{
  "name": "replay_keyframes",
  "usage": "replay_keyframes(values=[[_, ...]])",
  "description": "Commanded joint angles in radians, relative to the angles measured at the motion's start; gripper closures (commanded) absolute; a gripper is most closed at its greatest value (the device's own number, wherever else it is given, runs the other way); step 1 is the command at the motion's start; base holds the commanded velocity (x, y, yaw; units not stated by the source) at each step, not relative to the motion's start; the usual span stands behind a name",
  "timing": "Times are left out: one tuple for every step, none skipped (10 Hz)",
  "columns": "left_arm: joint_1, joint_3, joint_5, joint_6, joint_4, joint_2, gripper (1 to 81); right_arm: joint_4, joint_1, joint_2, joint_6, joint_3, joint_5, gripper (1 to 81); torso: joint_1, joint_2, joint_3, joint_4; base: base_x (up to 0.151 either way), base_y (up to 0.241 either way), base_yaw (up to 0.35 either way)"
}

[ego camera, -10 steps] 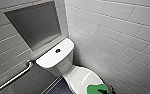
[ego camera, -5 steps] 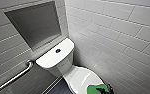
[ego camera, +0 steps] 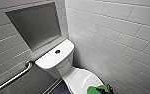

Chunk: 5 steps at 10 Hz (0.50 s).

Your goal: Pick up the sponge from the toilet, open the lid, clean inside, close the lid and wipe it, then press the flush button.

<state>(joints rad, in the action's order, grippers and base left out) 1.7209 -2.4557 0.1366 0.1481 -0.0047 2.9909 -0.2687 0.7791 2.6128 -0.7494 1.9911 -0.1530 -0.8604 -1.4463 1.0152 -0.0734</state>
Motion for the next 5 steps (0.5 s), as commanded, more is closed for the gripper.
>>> replay_keyframes(values=[[0.046,0.011,-0.092,-0.004,-0.011,-0.002,1.0,0.02,-0.102,-0.009,0.005,0.023,0.03,1.0,0.0,0.0,0.0,0.0,0.0,0.0,0.0],[0.047,0.011,-0.092,-0.004,-0.014,-0.004,1.0,0.031,-0.102,0.003,0.007,0.052,0.052,1.0,0.0,0.001,0.0,0.0,0.0,0.0,0.0],[0.046,0.011,-0.091,-0.004,-0.024,-0.004,1.0,0.042,-0.102,0.015,0.007,0.079,0.059,1.0,0.0,0.0,0.0,0.0,0.0,0.0,0.0],[0.047,0.006,-0.092,-0.004,-0.028,-0.002,1.0,0.055,-0.112,0.023,0.007,0.095,0.067,1.0,0.0,0.0,0.0,0.0,0.0,0.0,0.0],[0.046,0.006,-0.092,-0.004,-0.029,-0.002,1.0,0.068,-0.132,0.031,0.005,0.101,0.096,1.0,0.0,0.0,0.0,0.0,0.0,0.0,0.0]])
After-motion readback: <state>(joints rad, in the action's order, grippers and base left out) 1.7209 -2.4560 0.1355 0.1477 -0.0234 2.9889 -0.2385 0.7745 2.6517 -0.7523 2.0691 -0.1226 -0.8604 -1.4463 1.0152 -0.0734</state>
